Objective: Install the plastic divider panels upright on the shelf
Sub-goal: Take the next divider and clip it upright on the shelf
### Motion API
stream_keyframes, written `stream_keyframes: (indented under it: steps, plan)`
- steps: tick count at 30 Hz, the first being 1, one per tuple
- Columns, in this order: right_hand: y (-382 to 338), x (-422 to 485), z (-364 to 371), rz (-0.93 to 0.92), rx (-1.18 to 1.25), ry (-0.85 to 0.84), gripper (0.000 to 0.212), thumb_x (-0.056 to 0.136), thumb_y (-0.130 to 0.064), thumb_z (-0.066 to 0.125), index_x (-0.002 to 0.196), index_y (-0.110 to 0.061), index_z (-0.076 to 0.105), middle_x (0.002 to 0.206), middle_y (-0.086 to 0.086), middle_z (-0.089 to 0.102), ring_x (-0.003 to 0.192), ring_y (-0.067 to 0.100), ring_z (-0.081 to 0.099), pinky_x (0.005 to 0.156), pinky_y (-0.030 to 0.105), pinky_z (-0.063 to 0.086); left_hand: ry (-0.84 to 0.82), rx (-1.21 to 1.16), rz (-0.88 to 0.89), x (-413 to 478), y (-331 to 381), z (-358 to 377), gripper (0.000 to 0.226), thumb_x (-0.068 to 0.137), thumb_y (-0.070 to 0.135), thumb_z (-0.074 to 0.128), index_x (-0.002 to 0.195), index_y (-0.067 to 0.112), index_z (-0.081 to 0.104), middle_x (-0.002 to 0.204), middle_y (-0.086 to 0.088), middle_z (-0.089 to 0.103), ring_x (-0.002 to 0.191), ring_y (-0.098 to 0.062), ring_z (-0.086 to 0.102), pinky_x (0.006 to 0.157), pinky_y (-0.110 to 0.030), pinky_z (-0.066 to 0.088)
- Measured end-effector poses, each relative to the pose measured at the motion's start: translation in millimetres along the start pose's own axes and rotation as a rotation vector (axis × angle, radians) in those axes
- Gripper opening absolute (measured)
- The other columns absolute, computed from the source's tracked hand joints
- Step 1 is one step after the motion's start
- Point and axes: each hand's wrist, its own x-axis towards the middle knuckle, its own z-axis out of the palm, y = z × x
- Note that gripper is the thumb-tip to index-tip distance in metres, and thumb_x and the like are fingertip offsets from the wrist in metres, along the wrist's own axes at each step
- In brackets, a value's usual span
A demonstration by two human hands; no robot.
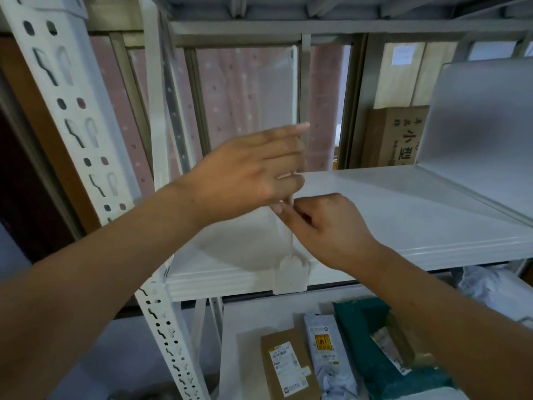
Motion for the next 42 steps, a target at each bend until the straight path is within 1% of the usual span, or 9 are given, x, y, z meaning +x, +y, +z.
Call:
stream_keyframes:
  steps: [5, 14, 17, 20, 25, 29, 31, 33, 42]
  plan:
    - [1, -1, 12, -0.06, 0.039, 0.037, 0.058, 0.108, -0.037, 0.037, 0.062, -0.006, 0.055, 0.052, 0.008, 0.054, 0.047, 0.031, 0.052, 0.056, 0.047, 0.048, -0.048, 0.046, -0.006, 9, -13, -2, 0.023, 0.102, -0.006, 0.064, 0.104, 0.011, 0.08, 0.104, -0.01, 0.076, 0.111, -0.03, 0.07, 0.126, -0.049, 0.033]
    - [2, -13, 44, -0.061, 0.248, 0.237, 0.05, 0.105, -0.022, 0.043, 0.057, -0.008, 0.046, 0.046, 0.002, 0.043, 0.036, 0.023, 0.04, 0.042, 0.035, 0.035, -0.054, -0.122, -0.133, 4, 5, 8, 0.017, 0.101, -0.003, 0.068, 0.098, 0.006, 0.082, 0.091, -0.014, 0.074, 0.1, -0.032, 0.07, 0.125, -0.056, 0.033]
    - [3, -13, 47, -0.045, 0.302, 0.257, 0.05, 0.106, -0.023, 0.048, 0.058, -0.013, 0.042, 0.046, -0.002, 0.039, 0.037, 0.022, 0.038, 0.043, 0.033, 0.032, -0.101, -0.125, -0.145, 7, 5, 2, 0.021, 0.102, -0.002, 0.065, 0.098, 0.009, 0.083, 0.092, -0.012, 0.073, 0.105, -0.032, 0.069, 0.127, -0.056, 0.028]
    - [10, -21, 51, -0.02, 0.274, 0.21, 0.055, 0.106, -0.041, 0.045, 0.059, -0.013, 0.045, 0.048, -0.003, 0.043, 0.041, 0.018, 0.042, 0.043, 0.035, 0.036, -0.16, -0.106, -0.134, 8, 15, -2, 0.034, 0.105, 0.0, 0.053, 0.097, 0.013, 0.083, 0.091, -0.007, 0.073, 0.107, -0.03, 0.066, 0.13, -0.053, 0.019]
    - [24, -44, 65, 0.036, -0.111, 0.066, 0.055, 0.092, -0.073, 0.053, 0.077, -0.02, 0.051, 0.07, -0.007, 0.047, 0.071, 0.015, 0.045, 0.066, 0.037, 0.043, -0.229, -0.126, -0.127, -5, 42, 4, 0.036, 0.106, 0.001, 0.051, 0.099, 0.016, 0.083, 0.093, -0.003, 0.072, 0.112, -0.028, 0.065, 0.131, -0.051, 0.019]
    - [23, -53, 63, 0.154, -0.279, -0.007, 0.077, 0.083, -0.092, 0.036, 0.105, -0.023, 0.064, 0.099, -0.002, 0.062, 0.101, 0.023, 0.059, 0.097, 0.051, 0.043, -0.196, -0.164, -0.144, -9, 48, 10, 0.028, 0.104, -0.002, 0.059, 0.1, 0.013, 0.083, 0.092, -0.005, 0.072, 0.11, -0.028, 0.065, 0.13, -0.052, 0.023]
    - [21, -59, 58, 0.293, -0.326, -0.067, 0.093, 0.077, -0.099, 0.024, 0.118, -0.027, 0.066, 0.123, -0.001, 0.066, 0.126, 0.027, 0.057, 0.114, 0.071, 0.022, -0.177, -0.181, -0.163, -10, 49, 12, 0.024, 0.102, -0.003, 0.064, 0.099, 0.012, 0.082, 0.091, -0.006, 0.071, 0.107, -0.028, 0.065, 0.13, -0.053, 0.025]
    - [18, -66, 57, 0.372, -0.343, -0.098, 0.098, 0.077, -0.1, 0.019, 0.128, -0.029, 0.063, 0.14, -0.004, 0.063, 0.141, 0.029, 0.047, 0.116, 0.076, 0.006, -0.166, -0.19, -0.182, -10, 50, 13, 0.022, 0.099, -0.006, 0.067, 0.097, 0.011, 0.082, 0.091, -0.006, 0.071, 0.104, -0.027, 0.065, 0.13, -0.052, 0.026]
    - [15, -76, 61, 0.346, -0.28, -0.006, 0.101, 0.085, -0.09, 0.032, 0.154, -0.017, 0.043, 0.137, 0.01, 0.068, 0.142, 0.034, 0.049, 0.124, 0.057, 0.017, -0.135, -0.232, -0.172, -12, 50, 19, 0.02, 0.095, -0.006, 0.071, 0.098, 0.011, 0.082, 0.094, -0.008, 0.073, 0.103, -0.027, 0.067, 0.129, -0.052, 0.026]
